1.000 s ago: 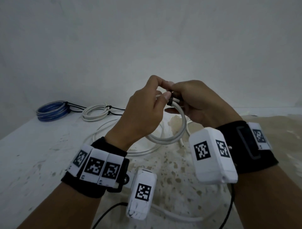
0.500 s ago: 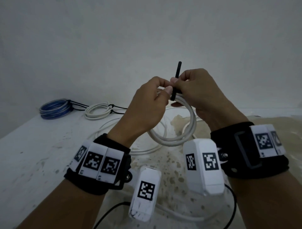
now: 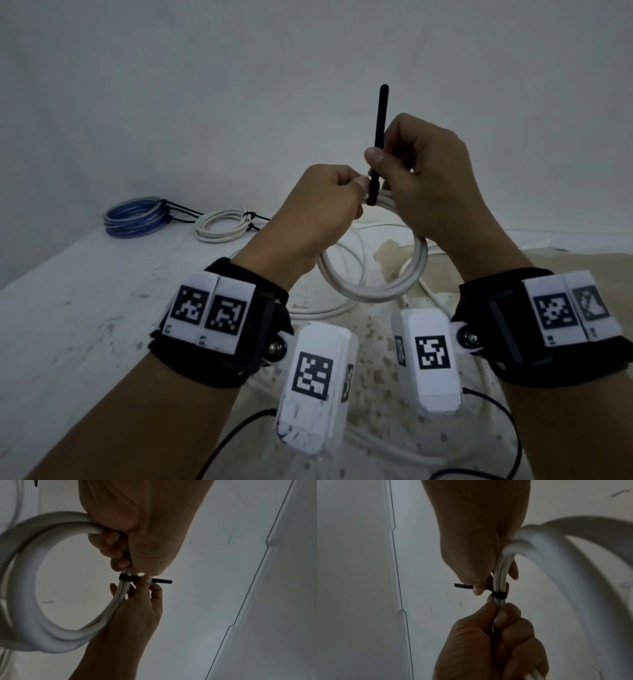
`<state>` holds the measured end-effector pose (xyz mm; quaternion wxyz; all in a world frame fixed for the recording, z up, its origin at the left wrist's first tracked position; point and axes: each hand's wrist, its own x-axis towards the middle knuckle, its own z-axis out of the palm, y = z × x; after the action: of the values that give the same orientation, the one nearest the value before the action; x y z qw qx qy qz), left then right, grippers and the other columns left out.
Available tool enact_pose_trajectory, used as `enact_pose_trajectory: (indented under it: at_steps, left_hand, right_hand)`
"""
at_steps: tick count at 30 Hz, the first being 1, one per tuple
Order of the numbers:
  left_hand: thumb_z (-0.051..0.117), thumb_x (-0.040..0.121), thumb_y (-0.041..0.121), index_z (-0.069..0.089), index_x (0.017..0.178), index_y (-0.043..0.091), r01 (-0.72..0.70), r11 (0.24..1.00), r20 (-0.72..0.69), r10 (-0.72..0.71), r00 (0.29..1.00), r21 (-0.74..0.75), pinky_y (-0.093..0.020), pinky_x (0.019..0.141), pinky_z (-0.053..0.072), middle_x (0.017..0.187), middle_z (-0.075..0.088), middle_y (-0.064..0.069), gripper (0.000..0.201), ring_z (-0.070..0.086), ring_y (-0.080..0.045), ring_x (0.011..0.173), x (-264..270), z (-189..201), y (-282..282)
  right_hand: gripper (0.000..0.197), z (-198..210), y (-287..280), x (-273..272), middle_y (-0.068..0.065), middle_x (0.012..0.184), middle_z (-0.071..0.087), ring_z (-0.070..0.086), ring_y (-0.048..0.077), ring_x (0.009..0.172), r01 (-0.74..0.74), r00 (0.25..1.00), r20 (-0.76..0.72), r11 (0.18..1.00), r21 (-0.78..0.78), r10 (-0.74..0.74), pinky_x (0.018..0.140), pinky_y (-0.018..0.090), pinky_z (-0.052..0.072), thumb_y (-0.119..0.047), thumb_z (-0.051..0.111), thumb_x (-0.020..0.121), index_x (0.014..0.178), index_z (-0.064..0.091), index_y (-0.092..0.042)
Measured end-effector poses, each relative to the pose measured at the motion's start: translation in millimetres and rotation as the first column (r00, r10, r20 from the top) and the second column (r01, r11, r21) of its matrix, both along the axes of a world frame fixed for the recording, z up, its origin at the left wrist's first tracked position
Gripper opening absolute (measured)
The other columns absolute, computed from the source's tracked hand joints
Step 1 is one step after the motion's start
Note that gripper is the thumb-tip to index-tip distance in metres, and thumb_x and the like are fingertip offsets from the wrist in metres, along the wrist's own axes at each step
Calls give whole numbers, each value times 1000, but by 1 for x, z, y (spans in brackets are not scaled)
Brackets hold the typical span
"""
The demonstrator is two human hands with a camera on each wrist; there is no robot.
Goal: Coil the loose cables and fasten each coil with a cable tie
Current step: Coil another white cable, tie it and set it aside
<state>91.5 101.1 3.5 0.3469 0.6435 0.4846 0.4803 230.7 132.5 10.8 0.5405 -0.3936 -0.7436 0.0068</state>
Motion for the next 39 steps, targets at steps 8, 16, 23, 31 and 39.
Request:
enact_pose_trajectory:
  at_steps: [8, 16, 23, 31, 39]
  left_hand:
    - [46, 102, 24, 65, 87, 2, -34, 999, -87, 35, 996, 17, -22, 45, 27, 63, 48, -1, 32, 33, -4, 39, 6, 4, -4]
    - [46, 103, 19, 57, 78, 16, 35, 995, -43, -32, 999, 92, -16, 41, 27, 57, 47, 6, 28, 35, -1, 37, 6, -1, -4]
    - [47, 102, 22, 60, 82, 16, 14, 934, -309, 104, 945, 357, -29, 60, 41, 68, 59, 2, 24, 49, -11, 60, 8, -9, 0]
    - [47, 102, 23, 57, 83, 14, 58, 907, -460, 156, 874, 418, -32, 61, 40, 64, 53, 9, 23, 46, -9, 58, 5, -22, 7]
    - [46, 102, 22, 58, 83, 8, 53, 917, -459, 147, 876, 395, -38, 66, 44, 71, 60, -2, 26, 52, -18, 65, 3, -35, 15]
  right_hand:
    - [22, 0, 0, 4, -4, 60, 51, 45, 13, 56, 72, 996, 39, 995, 76, -75, 55, 18, 34, -25, 63, 91, 76, 52, -13]
    - [22, 1, 4, 5, -4, 57, 47, 42, 9, 52, 81, 997, -12, 996, 22, -81, 54, 16, 34, -22, 64, 90, 74, 53, -11]
    - [30, -5, 3, 6, 7, 52, 56, 57, 18, 43, -357, 833, -549, 827, -434, 72, 51, 29, 52, -9, 64, 93, 65, 54, -5]
    - [30, -19, 6, 7, 15, 83, 63, 58, 18, 57, -507, 731, -683, 668, -545, -3, 52, 26, 51, -4, 63, 92, 63, 55, -6]
    - [26, -30, 16, 3, 14, 65, 57, 57, 18, 48, -375, 827, -560, 707, -600, -37, 51, 28, 51, -7, 66, 90, 66, 55, -6]
